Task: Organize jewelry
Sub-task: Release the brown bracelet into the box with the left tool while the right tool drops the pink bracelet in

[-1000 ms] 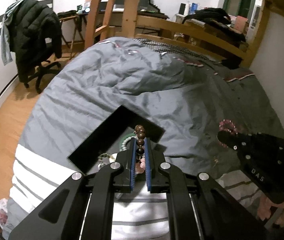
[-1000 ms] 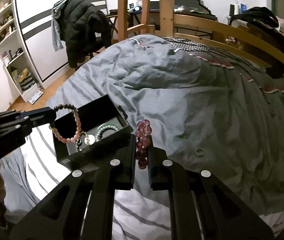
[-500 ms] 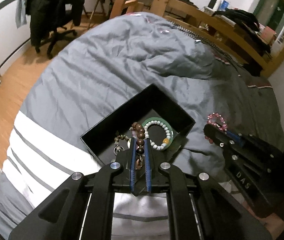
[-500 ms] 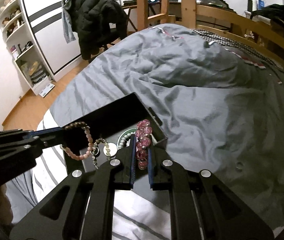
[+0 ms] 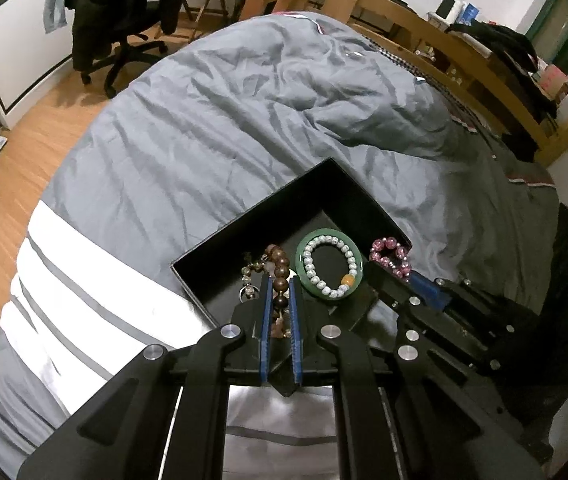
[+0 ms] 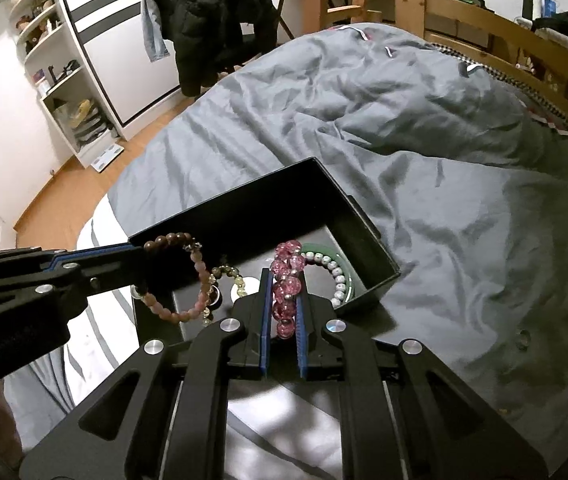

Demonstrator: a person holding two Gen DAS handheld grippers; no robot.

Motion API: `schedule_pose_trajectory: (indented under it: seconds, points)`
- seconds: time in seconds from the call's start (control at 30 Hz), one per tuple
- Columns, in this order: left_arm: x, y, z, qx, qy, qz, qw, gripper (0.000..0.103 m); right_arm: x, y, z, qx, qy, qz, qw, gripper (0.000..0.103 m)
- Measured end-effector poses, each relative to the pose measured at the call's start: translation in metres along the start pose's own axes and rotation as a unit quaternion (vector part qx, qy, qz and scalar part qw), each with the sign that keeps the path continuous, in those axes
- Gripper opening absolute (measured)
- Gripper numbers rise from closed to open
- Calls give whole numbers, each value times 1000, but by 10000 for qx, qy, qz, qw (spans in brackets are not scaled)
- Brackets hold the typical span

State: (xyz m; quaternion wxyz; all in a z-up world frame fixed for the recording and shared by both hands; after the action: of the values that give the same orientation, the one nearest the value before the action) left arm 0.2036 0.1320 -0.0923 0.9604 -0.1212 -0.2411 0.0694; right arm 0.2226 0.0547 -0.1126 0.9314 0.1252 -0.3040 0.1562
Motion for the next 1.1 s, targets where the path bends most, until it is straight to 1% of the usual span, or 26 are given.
schedule_pose_trajectory:
  seconds: [0.07, 0.17, 0.27, 0.3, 0.33, 0.37, 0.4, 0.43, 0.47, 0.5, 0.57, 0.6, 0.63, 0.67, 0.73, 0.8, 0.83, 0.87, 0.97, 1.0, 1.03, 1.07, 1.1]
  points:
    - [0, 0, 1, -6, -14, 25, 10000, 8, 0, 1, -3, 52, 38, -11, 10000, 12]
    - [1, 2, 2, 82, -55, 19, 9999, 8, 0, 5, -5, 111, 61, 32, 9999, 12]
    - [2, 3, 3, -17, -55, 131, 9999, 9, 1, 10, -5, 123, 65, 117, 9998, 12]
    - [3, 5, 4, -33, -68, 165, 9998, 11, 1, 11, -5, 136, 61, 114, 9998, 13]
    - [3, 6, 5, -35, -91, 208, 9997, 21, 1, 12, -6, 140, 76, 117, 9998, 16]
    - [4, 8, 6, -30, -133, 242, 9996, 38, 2, 12, -6, 159, 78, 114, 9998, 26]
    - [7, 9, 10, -21, -224, 271, 9994, 46, 2, 13, -5, 197, 66, 104, 9997, 35]
    - [9, 10, 13, -7, -316, 275, 9991, 54, 3, 15, -4, 267, 31, 95, 9996, 58]
    - [11, 10, 17, -2, -397, 277, 9988, 54, 5, 15, 0, 269, -72, 86, 9996, 74]
    - [13, 9, 20, -61, -461, 290, 9985, 54, 7, 15, 3, 220, -194, 94, 9995, 76]
    - [15, 7, 22, -174, -512, 303, 9981, 55, 9, 15, 7, 244, -247, 98, 9994, 76]
    - [15, 7, 22, -173, -518, 297, 9981, 55, 10, 12, 10, 252, -281, 35, 9993, 76]
    - [15, 6, 21, -179, -515, 286, 9981, 58, 11, 10, 12, 245, -312, -10, 9992, 78]
    - [15, 5, 21, -213, -512, 282, 9981, 64, 12, 5, 14, 228, -346, -58, 9991, 83]
    - [15, 3, 21, -257, -532, 261, 9979, 67, 11, -9, 23, 103, -446, -149, 9988, 90]
    - [15, -2, 21, -331, -550, 190, 9978, 73, 7, -26, 30, -45, -499, -201, 9985, 90]
    - [15, -7, 21, -387, -567, 146, 9975, 83, 4, -34, 32, -129, -508, -221, 9984, 90]
    - [15, -10, 21, -414, -592, 104, 9973, 88, 0, -44, 35, -240, -519, -246, 9981, 90]
    - [13, -26, 14, -307, -631, -233, 9973, 88, -22, -76, 47, -585, -524, -125, 9968, 90]
    - [11, -31, 11, -281, -611, -331, 9972, 88, -32, -87, 52, -701, -522, -61, 9962, 88]
    - [10, -37, 6, -261, -587, -429, 9970, 88, -39, -96, 55, -760, -507, -31, 9958, 82]
    - [8, -46, -1, -240, -548, -541, 9967, 88, -49, -106, 60, -817, -483, -21, 9955, 79]
    - [6, -52, -4, -257, -529, -606, 9964, 88, -59, -115, 65, -864, -473, -31, 9951, 77]
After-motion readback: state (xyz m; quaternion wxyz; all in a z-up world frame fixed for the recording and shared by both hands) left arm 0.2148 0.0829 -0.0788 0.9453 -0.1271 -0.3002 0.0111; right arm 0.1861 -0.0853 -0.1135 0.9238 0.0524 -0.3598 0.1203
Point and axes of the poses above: each gripper's, at about its wrist camera, not at the fingertips, and z roughly against the way its jaws point, y to its left, x to its top, the point moved 10 cm from there along -z, roughly the way its jaws point, and after that the axes turned 3 degrees about -x, right-handed, at the moved point
